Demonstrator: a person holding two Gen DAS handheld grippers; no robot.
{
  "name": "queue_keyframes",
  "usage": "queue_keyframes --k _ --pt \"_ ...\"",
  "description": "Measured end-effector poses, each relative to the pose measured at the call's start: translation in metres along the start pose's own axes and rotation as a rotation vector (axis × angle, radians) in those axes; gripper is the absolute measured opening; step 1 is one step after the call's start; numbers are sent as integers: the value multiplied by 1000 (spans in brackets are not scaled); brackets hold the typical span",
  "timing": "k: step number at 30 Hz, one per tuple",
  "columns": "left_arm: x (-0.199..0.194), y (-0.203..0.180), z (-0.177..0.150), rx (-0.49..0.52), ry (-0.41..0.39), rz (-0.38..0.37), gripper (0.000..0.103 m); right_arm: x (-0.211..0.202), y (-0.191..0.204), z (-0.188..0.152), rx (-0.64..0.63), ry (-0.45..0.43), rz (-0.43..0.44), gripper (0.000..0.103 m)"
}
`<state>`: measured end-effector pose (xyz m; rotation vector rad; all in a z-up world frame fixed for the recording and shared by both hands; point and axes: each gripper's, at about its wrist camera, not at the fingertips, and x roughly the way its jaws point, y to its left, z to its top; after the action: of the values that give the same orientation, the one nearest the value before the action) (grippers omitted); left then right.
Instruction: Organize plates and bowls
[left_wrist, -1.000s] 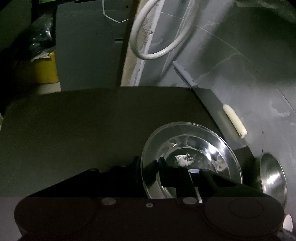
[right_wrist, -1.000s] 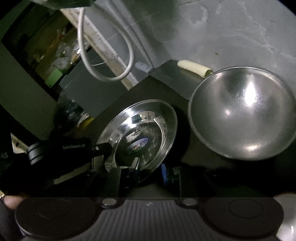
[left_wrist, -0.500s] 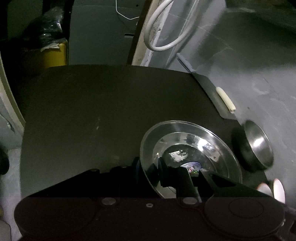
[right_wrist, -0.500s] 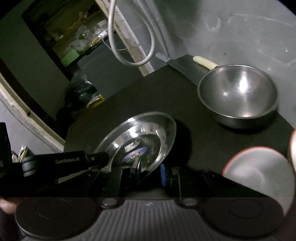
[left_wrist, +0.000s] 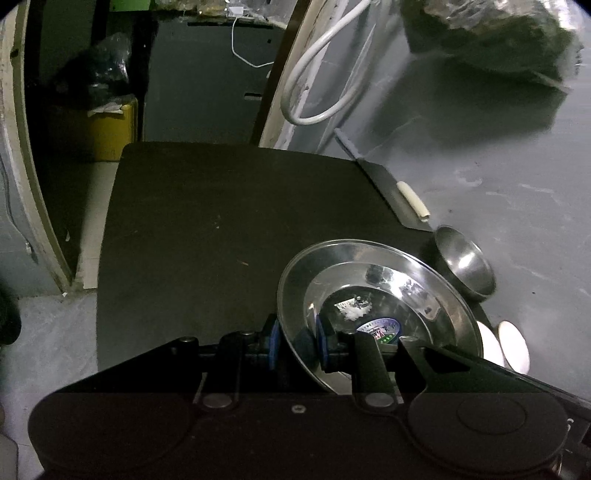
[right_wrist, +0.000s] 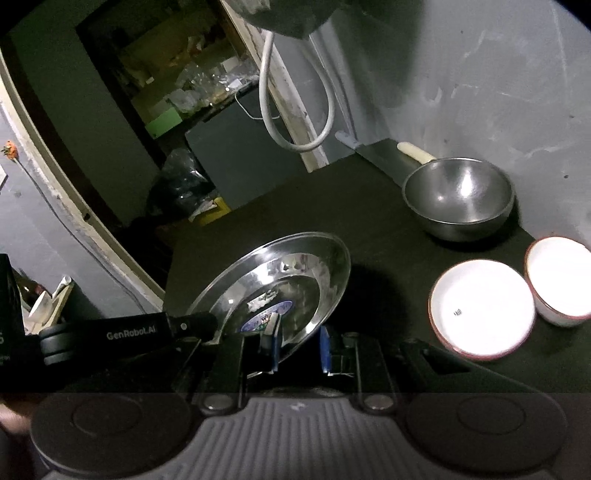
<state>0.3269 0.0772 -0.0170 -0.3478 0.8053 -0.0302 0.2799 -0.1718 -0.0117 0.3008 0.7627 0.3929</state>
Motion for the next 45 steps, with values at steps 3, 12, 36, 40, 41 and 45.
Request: queue_keyframes --k 3,12,36,40,41,45 --pt "-13 -3 -7 7 -11 -5 22 -14 5 -5 -4 -13 -2 23" --pt "-44 -19 -27 40 -36 -14 22 -47 7 -18 -3 -34 -10 23" --pt "-65 -37 -83 126 3 33 23 -73 -11 -62 19 33 -25 24" --pt "-63 -37 -88 134 17 38 24 -72 -12 -65 22 46 -30 24" --pt "-62 -37 -89 136 23 38 24 -72 -12 -66 22 50 -31 24" --pt "-60 -38 -93 139 39 44 24 -71 -14 -70 25 61 -35 24"
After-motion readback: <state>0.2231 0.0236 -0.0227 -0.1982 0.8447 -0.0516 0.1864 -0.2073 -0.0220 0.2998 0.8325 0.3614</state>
